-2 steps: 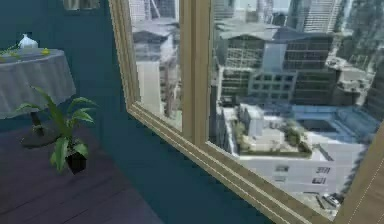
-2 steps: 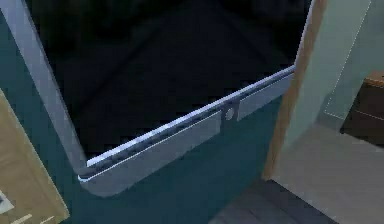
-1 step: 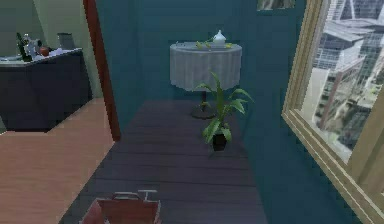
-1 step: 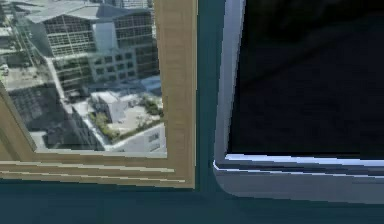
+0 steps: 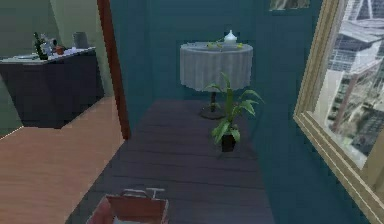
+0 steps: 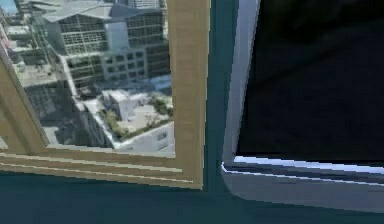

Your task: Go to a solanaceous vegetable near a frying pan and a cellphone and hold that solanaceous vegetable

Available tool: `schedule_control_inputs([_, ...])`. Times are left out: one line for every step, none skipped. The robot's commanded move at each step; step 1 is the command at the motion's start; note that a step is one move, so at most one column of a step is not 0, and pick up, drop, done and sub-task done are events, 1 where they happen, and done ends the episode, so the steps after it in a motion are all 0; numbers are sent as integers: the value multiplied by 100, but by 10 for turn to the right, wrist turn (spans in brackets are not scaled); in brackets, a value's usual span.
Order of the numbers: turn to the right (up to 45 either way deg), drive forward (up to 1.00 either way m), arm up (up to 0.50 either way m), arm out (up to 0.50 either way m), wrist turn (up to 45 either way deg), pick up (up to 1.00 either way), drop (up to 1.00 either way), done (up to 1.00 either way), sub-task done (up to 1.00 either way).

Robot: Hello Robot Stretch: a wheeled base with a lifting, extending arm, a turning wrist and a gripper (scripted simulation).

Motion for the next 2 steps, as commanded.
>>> schedule_control_inputs([-360, 0, 0, 0, 0, 0, 0, 0, 0])
schedule_control_inputs([0, 20, 0, 0, 0, 0, 0, 0, 0])
